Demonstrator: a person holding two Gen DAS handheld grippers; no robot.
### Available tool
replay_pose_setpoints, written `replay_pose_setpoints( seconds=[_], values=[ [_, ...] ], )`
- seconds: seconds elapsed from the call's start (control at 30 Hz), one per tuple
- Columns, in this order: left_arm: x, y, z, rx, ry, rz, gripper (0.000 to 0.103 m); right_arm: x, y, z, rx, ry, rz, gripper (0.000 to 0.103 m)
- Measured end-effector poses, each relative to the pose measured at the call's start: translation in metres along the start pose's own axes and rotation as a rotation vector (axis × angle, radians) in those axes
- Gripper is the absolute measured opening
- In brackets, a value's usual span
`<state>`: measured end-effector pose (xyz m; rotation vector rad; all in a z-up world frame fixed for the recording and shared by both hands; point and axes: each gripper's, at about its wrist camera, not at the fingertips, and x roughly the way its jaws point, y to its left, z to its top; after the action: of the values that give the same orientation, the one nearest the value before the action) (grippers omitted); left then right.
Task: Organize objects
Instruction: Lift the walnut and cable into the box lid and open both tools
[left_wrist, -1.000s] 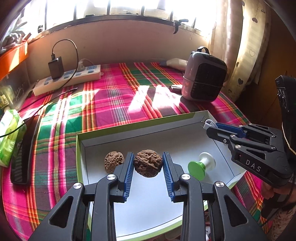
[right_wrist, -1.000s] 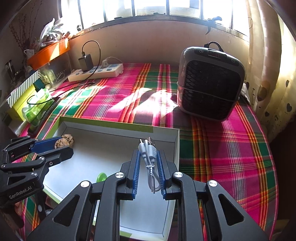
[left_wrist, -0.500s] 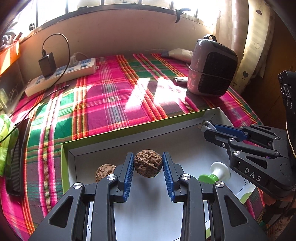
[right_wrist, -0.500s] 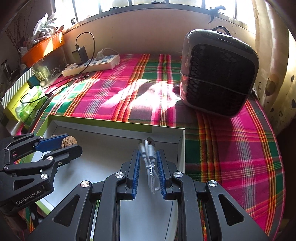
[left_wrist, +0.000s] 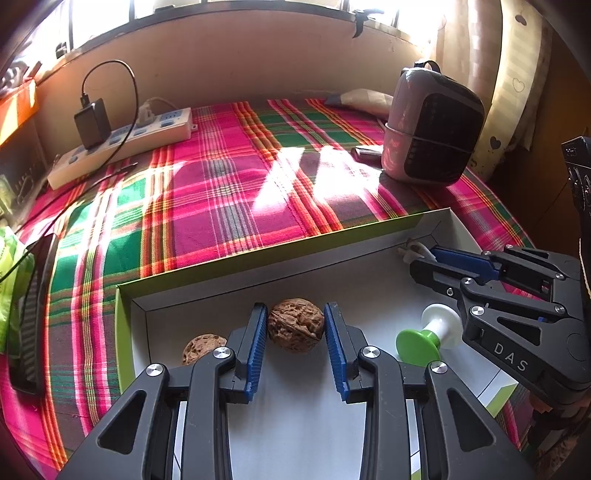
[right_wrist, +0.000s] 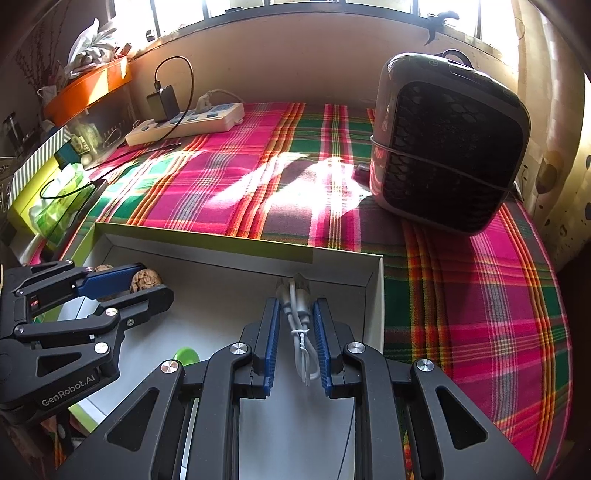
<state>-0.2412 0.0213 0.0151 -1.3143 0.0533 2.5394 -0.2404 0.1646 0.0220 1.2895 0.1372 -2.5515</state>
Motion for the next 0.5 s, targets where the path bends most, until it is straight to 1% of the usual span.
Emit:
replay_pose_setpoints(
  seconds=[0.5],
  values=[
    [0.0, 0.0011, -0.0006, -0.007, 0.009, 0.003, 0.03, 0.0005, 0.0029, 0.0006, -0.008, -0.001, -0.009, 0.02]
  ],
)
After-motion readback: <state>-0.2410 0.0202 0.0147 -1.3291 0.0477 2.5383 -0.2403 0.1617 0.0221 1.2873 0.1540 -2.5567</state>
